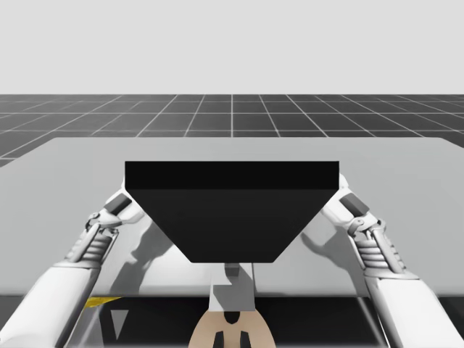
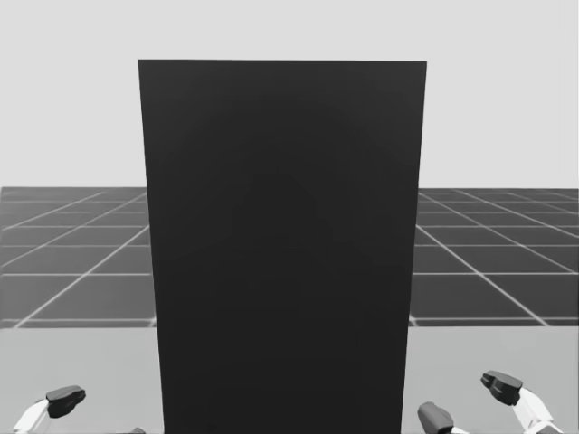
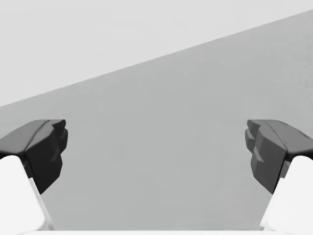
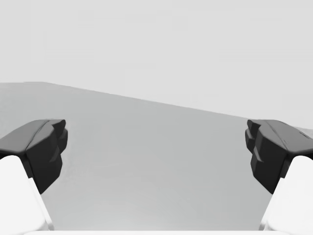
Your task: Reach around the screen and pick up the object behind it.
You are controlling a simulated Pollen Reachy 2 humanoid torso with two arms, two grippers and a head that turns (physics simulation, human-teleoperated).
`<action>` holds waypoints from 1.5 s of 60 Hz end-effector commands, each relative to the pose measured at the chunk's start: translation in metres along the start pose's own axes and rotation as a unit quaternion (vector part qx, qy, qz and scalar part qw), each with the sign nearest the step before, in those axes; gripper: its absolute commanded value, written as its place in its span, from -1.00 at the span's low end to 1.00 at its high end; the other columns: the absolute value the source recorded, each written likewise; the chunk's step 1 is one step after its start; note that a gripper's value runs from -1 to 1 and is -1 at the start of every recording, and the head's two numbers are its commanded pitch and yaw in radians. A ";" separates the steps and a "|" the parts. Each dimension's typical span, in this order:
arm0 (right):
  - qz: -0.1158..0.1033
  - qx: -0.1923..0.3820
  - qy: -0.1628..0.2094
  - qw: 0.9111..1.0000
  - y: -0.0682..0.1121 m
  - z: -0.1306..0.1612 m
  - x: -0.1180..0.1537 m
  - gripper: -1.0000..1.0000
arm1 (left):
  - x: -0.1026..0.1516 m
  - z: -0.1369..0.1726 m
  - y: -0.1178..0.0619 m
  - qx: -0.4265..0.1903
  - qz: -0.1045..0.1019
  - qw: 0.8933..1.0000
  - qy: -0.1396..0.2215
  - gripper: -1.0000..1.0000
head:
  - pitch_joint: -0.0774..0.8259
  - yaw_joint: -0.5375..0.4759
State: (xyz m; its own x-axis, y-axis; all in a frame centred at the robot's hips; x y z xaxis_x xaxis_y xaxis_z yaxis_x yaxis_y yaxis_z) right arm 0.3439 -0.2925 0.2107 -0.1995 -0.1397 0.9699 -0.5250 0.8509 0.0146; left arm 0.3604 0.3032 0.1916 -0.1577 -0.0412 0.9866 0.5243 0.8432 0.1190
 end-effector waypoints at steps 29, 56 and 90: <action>-0.031 0.171 0.148 0.974 0.043 0.016 -0.010 -1.00 | -0.005 0.015 -0.041 -0.203 -0.008 0.975 0.086 -1.00 | -0.65 0.02; -0.018 0.180 0.161 0.970 0.047 0.014 -0.020 -1.00 | -0.040 -0.014 -0.065 -0.206 -0.003 0.971 0.121 -1.00 | -0.61 0.03; -0.002 0.181 0.158 0.971 0.052 0.012 -0.024 -1.00 | -0.058 -0.062 -0.086 -0.212 0.018 0.969 0.128 -1.00 | -0.56 0.06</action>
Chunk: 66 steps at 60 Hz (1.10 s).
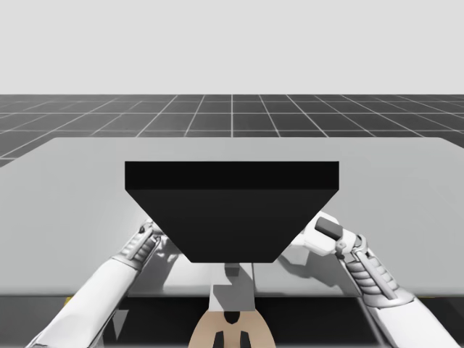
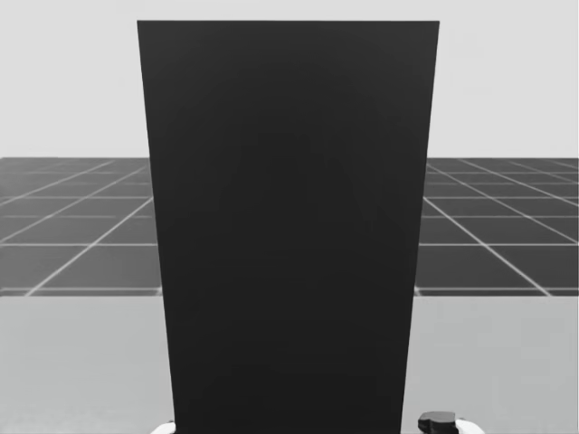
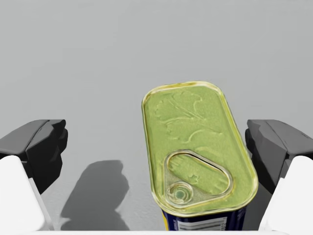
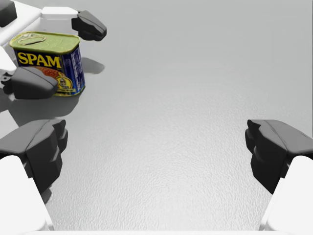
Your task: Reach around the screen and pick up the object behind it.
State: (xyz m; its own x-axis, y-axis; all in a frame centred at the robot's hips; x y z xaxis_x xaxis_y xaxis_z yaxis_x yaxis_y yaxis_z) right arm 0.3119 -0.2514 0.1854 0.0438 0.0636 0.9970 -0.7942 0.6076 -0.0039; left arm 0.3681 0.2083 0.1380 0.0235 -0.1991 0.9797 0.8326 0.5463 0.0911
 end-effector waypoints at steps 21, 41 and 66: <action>0.001 -0.011 -0.004 1.000 -0.001 0.002 0.001 -1.00 | -0.018 -0.009 0.013 0.021 0.026 0.999 0.032 1.00 | -0.55 0.05; 0.004 -0.018 -0.015 1.000 -0.003 0.002 0.001 -1.00 | -0.003 0.081 0.083 0.219 0.042 0.975 0.000 1.00 | -0.57 0.04; 0.032 -0.056 -0.081 0.995 -0.019 -0.005 -0.003 -1.00 | 0.051 0.137 0.105 0.383 0.025 0.920 -0.080 1.00 | -0.58 0.02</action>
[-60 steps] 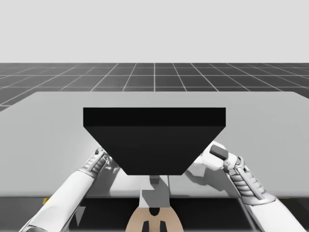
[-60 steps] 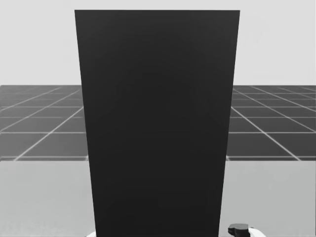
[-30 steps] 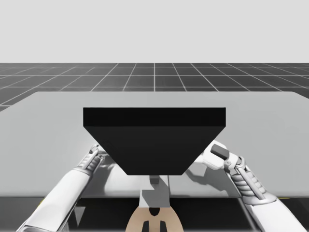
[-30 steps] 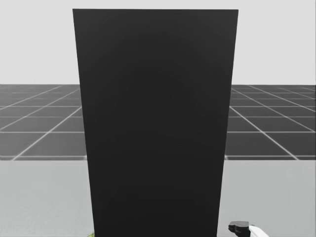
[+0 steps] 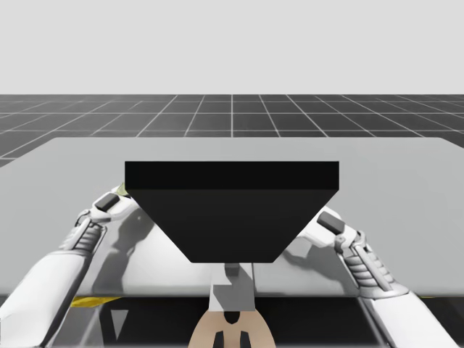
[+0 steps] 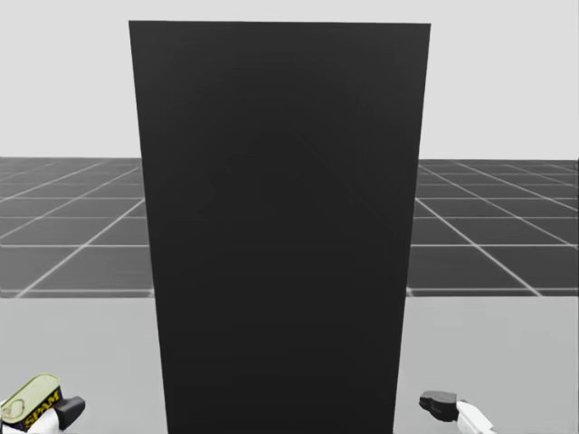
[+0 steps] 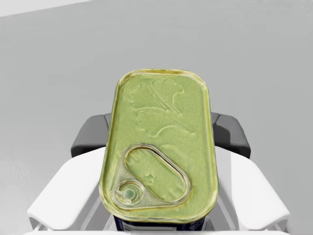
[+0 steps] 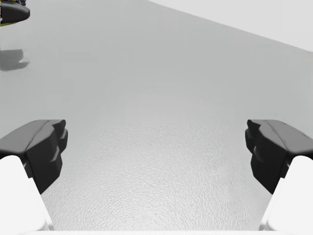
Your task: Reach around the screen and pick up the object behind it.
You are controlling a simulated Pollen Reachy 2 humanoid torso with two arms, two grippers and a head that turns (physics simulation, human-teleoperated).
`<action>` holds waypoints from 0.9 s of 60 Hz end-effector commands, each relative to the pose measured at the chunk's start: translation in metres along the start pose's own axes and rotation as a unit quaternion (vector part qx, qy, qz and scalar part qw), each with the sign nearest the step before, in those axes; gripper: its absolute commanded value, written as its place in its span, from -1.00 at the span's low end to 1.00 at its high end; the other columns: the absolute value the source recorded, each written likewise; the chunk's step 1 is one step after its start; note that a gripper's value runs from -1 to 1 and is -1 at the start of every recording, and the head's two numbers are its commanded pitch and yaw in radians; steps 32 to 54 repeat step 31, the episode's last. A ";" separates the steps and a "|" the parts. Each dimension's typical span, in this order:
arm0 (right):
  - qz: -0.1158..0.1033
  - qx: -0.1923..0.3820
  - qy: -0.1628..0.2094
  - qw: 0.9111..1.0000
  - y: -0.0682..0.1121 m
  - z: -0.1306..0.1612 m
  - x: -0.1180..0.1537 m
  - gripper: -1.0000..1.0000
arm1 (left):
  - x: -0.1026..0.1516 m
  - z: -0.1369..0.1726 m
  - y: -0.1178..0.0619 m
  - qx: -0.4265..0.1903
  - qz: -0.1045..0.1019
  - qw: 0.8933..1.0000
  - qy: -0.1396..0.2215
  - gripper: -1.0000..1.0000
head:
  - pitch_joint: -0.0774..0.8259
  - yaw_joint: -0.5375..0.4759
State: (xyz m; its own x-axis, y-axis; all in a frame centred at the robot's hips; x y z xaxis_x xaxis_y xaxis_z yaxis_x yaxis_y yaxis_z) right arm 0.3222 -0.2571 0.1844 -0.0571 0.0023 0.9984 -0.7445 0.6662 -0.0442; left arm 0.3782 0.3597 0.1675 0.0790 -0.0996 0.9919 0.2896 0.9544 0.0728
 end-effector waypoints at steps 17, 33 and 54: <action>0.024 -0.030 -0.032 0.999 -0.017 -0.002 -0.004 -1.00 | 0.126 0.028 0.008 0.072 -0.025 0.985 -0.155 1.00 | -0.59 0.02; 0.007 -0.046 -0.024 0.999 -0.023 0.000 -0.005 -1.00 | 0.201 0.050 -0.012 0.075 -0.067 0.967 -0.233 1.00 | -0.58 0.02; 0.007 -0.046 -0.024 0.999 -0.023 0.000 -0.005 -1.00 | 0.201 0.050 -0.012 0.075 -0.067 0.967 -0.233 1.00 | -0.58 0.02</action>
